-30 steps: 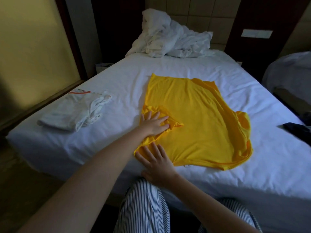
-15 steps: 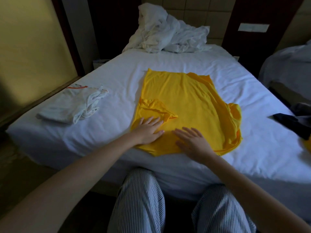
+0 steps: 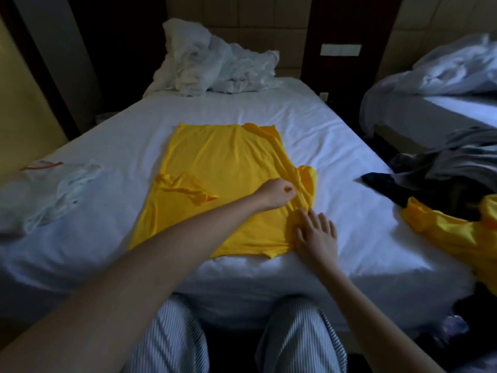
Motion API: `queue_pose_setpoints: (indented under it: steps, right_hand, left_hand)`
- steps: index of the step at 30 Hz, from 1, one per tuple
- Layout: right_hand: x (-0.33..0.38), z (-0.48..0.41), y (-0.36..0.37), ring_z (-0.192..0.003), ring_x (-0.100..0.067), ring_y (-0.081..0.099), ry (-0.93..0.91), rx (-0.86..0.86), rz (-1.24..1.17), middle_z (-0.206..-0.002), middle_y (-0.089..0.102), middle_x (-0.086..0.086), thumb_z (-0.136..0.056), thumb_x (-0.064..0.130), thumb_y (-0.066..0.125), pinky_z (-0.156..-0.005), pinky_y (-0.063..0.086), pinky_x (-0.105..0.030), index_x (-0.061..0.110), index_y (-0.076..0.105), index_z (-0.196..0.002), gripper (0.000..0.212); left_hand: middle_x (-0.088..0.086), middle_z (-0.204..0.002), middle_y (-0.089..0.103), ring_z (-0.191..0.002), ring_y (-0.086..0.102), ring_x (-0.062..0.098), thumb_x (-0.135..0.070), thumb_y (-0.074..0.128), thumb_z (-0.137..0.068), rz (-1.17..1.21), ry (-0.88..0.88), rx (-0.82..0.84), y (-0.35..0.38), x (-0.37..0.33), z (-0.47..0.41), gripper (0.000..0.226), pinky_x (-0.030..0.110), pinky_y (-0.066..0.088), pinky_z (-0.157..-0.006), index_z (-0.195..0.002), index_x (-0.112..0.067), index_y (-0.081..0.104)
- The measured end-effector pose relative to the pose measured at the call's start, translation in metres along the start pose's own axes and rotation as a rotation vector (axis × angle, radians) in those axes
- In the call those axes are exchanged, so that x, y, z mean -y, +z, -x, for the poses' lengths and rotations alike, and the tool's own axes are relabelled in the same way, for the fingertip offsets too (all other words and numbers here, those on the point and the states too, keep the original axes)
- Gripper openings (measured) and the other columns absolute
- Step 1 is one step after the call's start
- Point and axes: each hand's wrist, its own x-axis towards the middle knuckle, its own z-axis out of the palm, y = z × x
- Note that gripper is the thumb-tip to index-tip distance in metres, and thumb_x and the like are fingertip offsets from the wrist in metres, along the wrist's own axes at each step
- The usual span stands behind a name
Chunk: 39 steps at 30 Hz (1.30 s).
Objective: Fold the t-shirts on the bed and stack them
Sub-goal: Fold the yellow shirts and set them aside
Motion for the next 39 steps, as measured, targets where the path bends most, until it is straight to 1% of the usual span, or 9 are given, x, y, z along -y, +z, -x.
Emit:
queue_pose_setpoints:
  steps: [5, 12, 15, 18, 22, 25, 29, 34, 39]
  right_hand:
    - [-0.003, -0.001, 0.007, -0.129, -0.035, 0.044, 0.020, -0.104, -0.082, -0.138, 0.050, -0.012, -0.083, 0.045, 0.019, -0.109, 0.021, -0.040, 0.011, 0.049, -0.135, 0.068]
    - [0.000, -0.009, 0.012, -0.113, -0.033, 0.057, 0.129, -0.226, -0.096, -0.122, 0.061, -0.016, -0.086, 0.037, 0.037, -0.100, 0.025, -0.039, 0.004, 0.056, -0.123, 0.054]
    - [0.002, -0.018, 0.014, -0.116, -0.033, 0.057, 0.165, -0.145, -0.078, -0.124, 0.061, -0.017, -0.086, 0.042, 0.034, -0.100, 0.023, -0.041, 0.004, 0.057, -0.125, 0.060]
    - [-0.001, -0.019, 0.014, -0.133, -0.031, 0.040, 0.185, -0.141, -0.117, -0.141, 0.045, -0.019, -0.087, 0.051, 0.017, -0.108, 0.010, -0.037, 0.001, 0.044, -0.136, 0.075]
    - [-0.009, -0.019, 0.014, -0.145, -0.021, 0.009, 0.186, -0.159, -0.276, -0.154, 0.025, -0.009, -0.076, 0.058, -0.005, -0.112, -0.005, -0.029, 0.010, 0.039, -0.140, 0.091]
    - [-0.009, -0.020, 0.014, -0.129, -0.030, 0.039, 0.261, -0.354, -0.402, -0.117, 0.059, -0.010, -0.084, 0.048, 0.017, -0.105, 0.016, -0.032, 0.009, 0.060, -0.097, 0.059]
    - [-0.011, -0.015, 0.010, -0.083, -0.037, 0.057, 0.497, -0.628, -0.459, -0.081, 0.058, -0.015, -0.084, 0.030, 0.034, -0.084, 0.028, -0.036, 0.006, 0.054, -0.078, 0.032]
    - [-0.009, -0.003, 0.012, -0.100, -0.038, 0.052, 0.545, -0.579, -0.446, -0.094, 0.057, -0.015, -0.068, 0.031, 0.032, -0.098, 0.021, -0.039, 0.006, 0.053, -0.087, 0.037]
    - [-0.009, -0.004, 0.012, -0.119, -0.034, 0.044, 0.546, -0.512, -0.396, -0.115, 0.054, -0.013, -0.066, 0.042, 0.033, -0.104, 0.012, -0.036, 0.006, 0.052, -0.111, 0.060]
  left_hand:
    - [0.016, -0.112, 0.065, -0.108, 0.058, 0.030, -0.027, 0.051, -0.090, -0.072, -0.038, -0.056, 0.018, -0.040, -0.067, 0.023, 0.034, 0.045, -0.083, -0.100, -0.013, 0.066]
    - [0.013, -0.149, 0.033, -0.140, 0.023, 0.032, -0.061, 0.057, -0.081, -0.475, -0.269, 0.130, 0.031, -0.041, -0.123, 0.088, 0.049, 0.009, -0.113, -0.146, -0.011, 0.026]
    - [0.008, -0.122, 0.061, -0.125, 0.047, 0.029, -0.042, 0.054, -0.088, -0.456, -0.199, 0.088, 0.025, -0.045, -0.138, 0.039, 0.052, 0.016, -0.111, -0.116, -0.015, 0.061]
    - [-0.003, -0.075, 0.060, -0.081, 0.060, 0.016, -0.017, 0.064, -0.088, 0.126, 0.036, 0.137, 0.010, -0.056, -0.143, 0.005, 0.035, 0.044, -0.084, -0.083, -0.017, 0.065]
    - [-0.006, -0.090, 0.062, -0.085, 0.056, 0.004, -0.003, 0.055, -0.093, 0.422, 0.224, 0.260, -0.019, -0.078, -0.131, 0.014, 0.010, 0.043, -0.075, -0.094, -0.014, 0.064]
    - [-0.004, -0.089, 0.061, -0.081, 0.058, -0.001, 0.004, 0.047, -0.094, 0.454, 0.246, 0.265, -0.033, -0.075, -0.124, 0.026, 0.011, 0.044, -0.072, -0.089, -0.016, 0.062]
    - [0.001, -0.085, 0.057, -0.070, 0.057, -0.004, 0.015, 0.039, -0.092, 0.570, 0.193, 0.140, -0.041, -0.067, -0.121, 0.033, 0.013, 0.044, -0.070, -0.086, -0.012, 0.058]
    - [0.010, -0.130, 0.045, -0.110, 0.044, 0.019, 0.002, 0.049, -0.089, 0.143, -0.009, 0.077, -0.015, -0.042, -0.123, 0.046, 0.039, 0.044, -0.087, -0.132, -0.011, 0.046]
    - [0.015, -0.110, 0.062, -0.104, 0.058, 0.030, -0.027, 0.061, -0.087, -0.021, 0.018, -0.011, 0.037, -0.066, -0.102, 0.028, 0.031, 0.043, -0.078, -0.105, -0.005, 0.060]
